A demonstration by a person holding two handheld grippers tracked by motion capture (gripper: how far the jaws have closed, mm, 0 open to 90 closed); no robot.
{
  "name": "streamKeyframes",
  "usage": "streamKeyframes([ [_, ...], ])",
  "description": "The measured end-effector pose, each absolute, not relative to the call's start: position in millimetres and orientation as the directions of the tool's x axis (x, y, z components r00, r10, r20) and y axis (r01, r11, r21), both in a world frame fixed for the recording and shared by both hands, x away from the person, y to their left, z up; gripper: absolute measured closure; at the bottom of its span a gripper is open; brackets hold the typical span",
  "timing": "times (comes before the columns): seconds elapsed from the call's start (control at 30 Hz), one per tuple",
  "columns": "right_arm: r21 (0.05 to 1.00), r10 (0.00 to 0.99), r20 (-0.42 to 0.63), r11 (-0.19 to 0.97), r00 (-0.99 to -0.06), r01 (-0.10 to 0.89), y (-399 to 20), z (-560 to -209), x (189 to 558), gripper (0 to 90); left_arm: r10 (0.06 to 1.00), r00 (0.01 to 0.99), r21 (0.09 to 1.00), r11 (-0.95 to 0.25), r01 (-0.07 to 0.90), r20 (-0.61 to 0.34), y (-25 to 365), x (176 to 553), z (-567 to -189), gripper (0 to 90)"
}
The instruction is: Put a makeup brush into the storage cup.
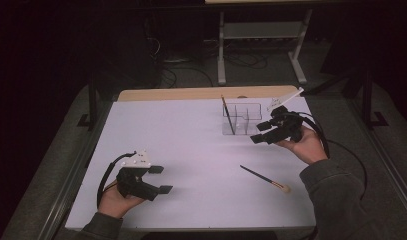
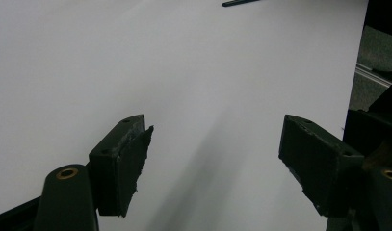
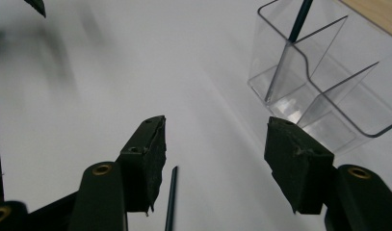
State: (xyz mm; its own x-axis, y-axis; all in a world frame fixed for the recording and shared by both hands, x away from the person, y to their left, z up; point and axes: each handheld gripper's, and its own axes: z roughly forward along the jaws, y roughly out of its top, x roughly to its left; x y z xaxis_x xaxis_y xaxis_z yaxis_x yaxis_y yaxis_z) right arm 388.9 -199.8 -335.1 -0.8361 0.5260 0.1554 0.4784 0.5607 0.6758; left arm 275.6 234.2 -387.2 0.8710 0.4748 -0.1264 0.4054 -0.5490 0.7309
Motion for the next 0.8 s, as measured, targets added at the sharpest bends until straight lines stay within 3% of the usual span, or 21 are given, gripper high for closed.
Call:
streamKeyframes([
  [0.8,0.611,0.53,0.138,0.619,-0.836,0.494,-207,-361,354,39.5,0.511,0.854,0.743,-0.532,0.405,-0.099,239,276,-387,23.2],
])
